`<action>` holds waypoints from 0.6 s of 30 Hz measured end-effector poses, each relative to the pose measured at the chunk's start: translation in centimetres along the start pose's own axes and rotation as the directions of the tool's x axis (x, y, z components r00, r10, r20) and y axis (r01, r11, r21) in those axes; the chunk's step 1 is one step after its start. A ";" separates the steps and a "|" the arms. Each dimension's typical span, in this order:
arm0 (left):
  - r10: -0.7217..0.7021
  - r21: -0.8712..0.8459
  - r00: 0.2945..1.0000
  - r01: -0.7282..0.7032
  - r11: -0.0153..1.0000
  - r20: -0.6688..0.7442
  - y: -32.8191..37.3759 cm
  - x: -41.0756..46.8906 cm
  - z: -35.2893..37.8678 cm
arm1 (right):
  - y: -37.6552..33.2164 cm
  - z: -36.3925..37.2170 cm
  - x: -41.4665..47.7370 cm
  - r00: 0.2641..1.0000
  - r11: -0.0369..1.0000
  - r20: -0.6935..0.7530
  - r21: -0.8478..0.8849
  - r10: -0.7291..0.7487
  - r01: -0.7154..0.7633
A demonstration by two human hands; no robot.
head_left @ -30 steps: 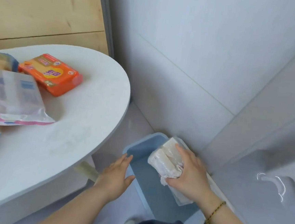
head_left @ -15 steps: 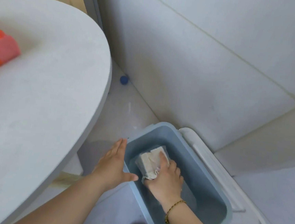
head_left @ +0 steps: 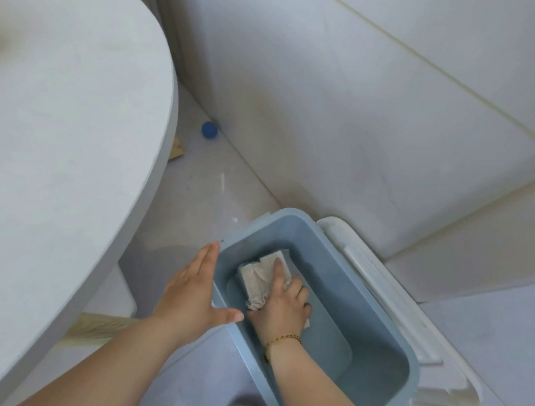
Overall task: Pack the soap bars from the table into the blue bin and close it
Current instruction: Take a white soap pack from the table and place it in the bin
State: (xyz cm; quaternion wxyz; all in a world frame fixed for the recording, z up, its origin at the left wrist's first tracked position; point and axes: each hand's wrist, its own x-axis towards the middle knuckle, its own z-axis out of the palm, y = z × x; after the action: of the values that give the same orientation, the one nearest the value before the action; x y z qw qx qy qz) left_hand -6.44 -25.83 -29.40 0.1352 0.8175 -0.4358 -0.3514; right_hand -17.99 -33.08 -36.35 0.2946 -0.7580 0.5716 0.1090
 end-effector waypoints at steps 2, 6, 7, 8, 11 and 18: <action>0.006 -0.004 1.000 -0.006 1.000 -0.004 -0.1 0.0 0.0 | -0.4 0.1 0.5 0.999 0.999 0.018 0.012 0.041 -0.041; 0.017 0.012 1.000 -0.017 1.000 -0.002 -0.3 0.0 0.0 | -0.7 -0.1 0.3 0.976 0.971 0.028 0.104 0.215 -0.217; 0.016 0.019 1.000 -0.016 1.000 0.005 -0.2 -0.1 -0.1 | -0.5 -0.4 0.0 0.963 0.953 0.030 0.138 0.268 -0.269; 0.012 0.029 1.000 -0.012 1.000 0.006 -0.1 0.0 -0.2 | -0.4 -0.6 -0.2 0.949 0.933 0.032 0.179 0.313 -0.313; 0.019 0.048 1.000 -0.019 0.999 0.008 0.1 -0.1 -0.4 | -0.5 -1.6 -0.9 0.915 0.877 0.056 0.267 0.399 -0.399; 0.042 0.069 0.999 -0.042 0.997 0.015 0.2 -0.9 -0.7 | -2.1 -2.6 -2.3 0.795 0.593 0.136 0.594 0.592 -0.543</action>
State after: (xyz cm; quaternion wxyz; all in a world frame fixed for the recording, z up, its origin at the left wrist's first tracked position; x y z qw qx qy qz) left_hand -6.46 -25.30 -28.41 0.1113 0.8100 -0.4657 -0.3386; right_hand -17.21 -32.34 -32.45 0.4486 -0.4040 0.7969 -0.0207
